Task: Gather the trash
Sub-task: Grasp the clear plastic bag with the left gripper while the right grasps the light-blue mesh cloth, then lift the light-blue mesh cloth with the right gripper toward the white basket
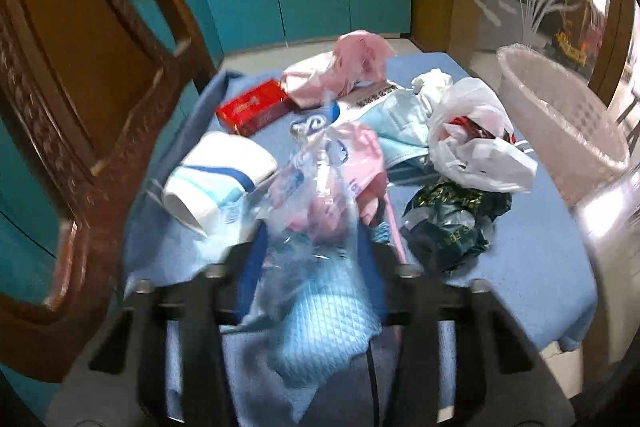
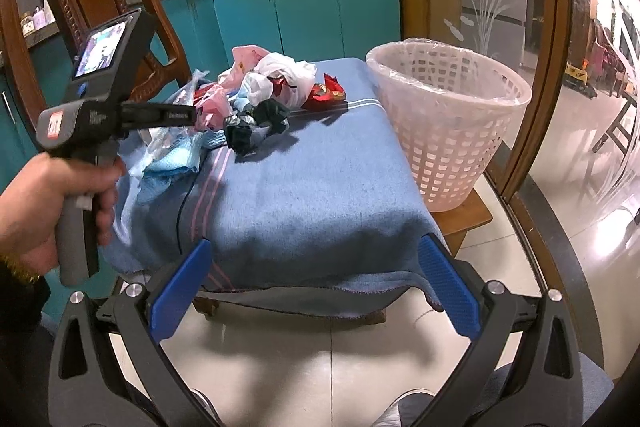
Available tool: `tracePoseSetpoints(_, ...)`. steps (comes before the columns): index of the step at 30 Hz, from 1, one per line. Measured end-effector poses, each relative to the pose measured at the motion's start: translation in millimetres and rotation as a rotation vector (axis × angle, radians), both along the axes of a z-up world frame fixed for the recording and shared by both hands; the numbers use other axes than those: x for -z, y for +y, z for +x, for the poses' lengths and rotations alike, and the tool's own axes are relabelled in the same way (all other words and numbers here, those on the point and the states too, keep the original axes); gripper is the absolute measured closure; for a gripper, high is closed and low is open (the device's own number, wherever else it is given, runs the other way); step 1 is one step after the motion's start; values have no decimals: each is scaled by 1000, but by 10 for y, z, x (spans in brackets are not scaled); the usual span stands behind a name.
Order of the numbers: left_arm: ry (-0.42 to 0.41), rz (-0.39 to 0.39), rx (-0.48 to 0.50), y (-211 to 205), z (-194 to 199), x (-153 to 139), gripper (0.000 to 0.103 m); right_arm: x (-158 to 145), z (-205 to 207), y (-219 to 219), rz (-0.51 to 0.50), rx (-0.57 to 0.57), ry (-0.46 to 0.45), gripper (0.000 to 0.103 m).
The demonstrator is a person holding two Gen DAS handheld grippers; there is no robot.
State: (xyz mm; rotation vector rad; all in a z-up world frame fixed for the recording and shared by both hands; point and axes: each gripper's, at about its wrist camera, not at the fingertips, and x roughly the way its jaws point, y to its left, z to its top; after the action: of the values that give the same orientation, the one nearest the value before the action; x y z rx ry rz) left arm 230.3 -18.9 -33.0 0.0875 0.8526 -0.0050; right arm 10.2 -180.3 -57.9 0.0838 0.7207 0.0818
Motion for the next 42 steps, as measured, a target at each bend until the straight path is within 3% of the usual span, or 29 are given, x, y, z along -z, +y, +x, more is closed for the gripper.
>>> tracePoseSetpoints(3, -51, -90, -13, 220, -234, -228, 79, 14, 16, 34, 3, -18, 9, 3)
tracePoseSetpoints(7, -228, -228, 56, 466, -681, -650, 79, 62, 204, 161, 124, -69, 87, 2)
tracePoseSetpoints(9, -330, -256, 64, 558, -915, -812, 79, 95, 348, 341, 193, -111, 122, 2)
tracePoseSetpoints(14, -480, -295, 40, 763, -1329, -982, 79, 195, 806, 929, 316, -149, 188, 6)
tracePoseSetpoints(20, -470, -283, 53, 798, -1373, -916, 82, 428, 1451, 1337, 342, -34, 257, 29)
tracePoseSetpoints(22, -465, -275, 69, 774, -1373, -921, 82, 401, 1507, 1418, 293, -22, 197, 43)
tracePoseSetpoints(23, -464, -279, 80, 774, -1376, -918, 82, 420, 1547, 1480, 279, -52, 206, 62)
tracePoseSetpoints(26, -460, -269, 92, 770, -1348, -926, 82, 398, 1465, 1537, 224, -117, 195, 83)
tracePoseSetpoints(30, -453, -278, 83, 804, -1338, -923, 80, 223, 1119, 1396, 205, -236, 183, 85)
tracePoseSetpoints(34, -440, -236, 49, 742, -1312, -909, 79, -139, 712, 1166, 146, -300, 77, 85)
tracePoseSetpoints(42, -397, -173, 62, 574, -1293, -847, 79, -678, 717, 802, 121, -292, -56, 85)
